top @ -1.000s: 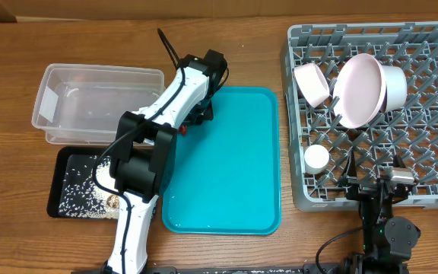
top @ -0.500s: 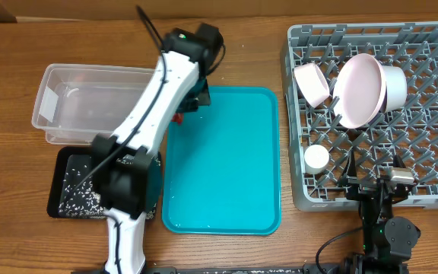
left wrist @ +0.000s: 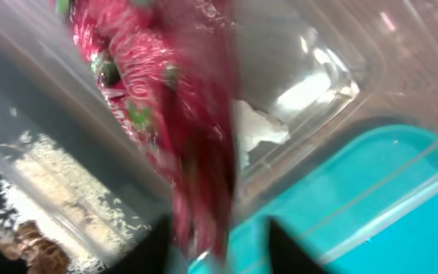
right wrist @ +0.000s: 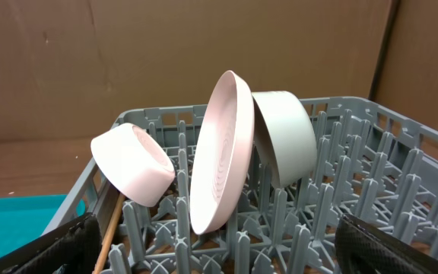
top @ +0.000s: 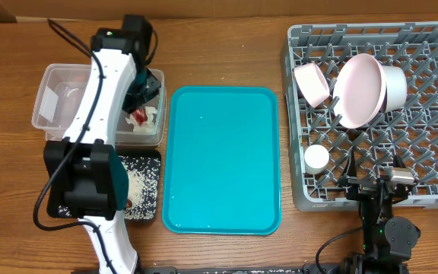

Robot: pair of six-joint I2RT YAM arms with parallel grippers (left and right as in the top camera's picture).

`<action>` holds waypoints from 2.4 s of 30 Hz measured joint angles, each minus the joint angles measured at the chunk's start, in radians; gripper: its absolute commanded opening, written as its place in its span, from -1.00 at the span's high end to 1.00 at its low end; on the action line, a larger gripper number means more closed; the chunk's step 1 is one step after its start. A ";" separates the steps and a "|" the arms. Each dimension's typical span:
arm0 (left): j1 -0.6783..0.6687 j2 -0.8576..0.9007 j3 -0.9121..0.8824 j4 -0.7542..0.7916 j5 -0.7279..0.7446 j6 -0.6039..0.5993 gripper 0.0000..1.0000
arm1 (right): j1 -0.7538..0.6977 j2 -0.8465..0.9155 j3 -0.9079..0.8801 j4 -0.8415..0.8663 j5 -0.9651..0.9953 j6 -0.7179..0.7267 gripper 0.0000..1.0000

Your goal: Sort waste into correct bins and load items into the dishwasher

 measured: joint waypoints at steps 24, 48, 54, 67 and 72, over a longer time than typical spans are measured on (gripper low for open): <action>-0.412 -0.539 0.148 -0.296 -0.017 0.277 -0.99 | 0.000 0.000 0.000 0.000 0.000 0.000 -1.00; -0.557 -0.599 0.154 0.089 0.006 0.613 -1.00 | 0.000 0.000 0.000 0.000 0.000 0.000 -1.00; -0.433 -0.666 0.084 0.153 0.122 0.728 -1.00 | 0.000 0.000 0.000 0.000 0.000 0.000 -1.00; -0.166 -1.152 -0.589 0.575 0.245 0.774 -1.00 | 0.000 0.000 0.000 0.000 0.000 0.000 -1.00; -0.090 -1.372 -0.856 0.718 0.249 0.777 -0.99 | 0.000 0.000 0.000 0.000 0.000 0.000 -1.00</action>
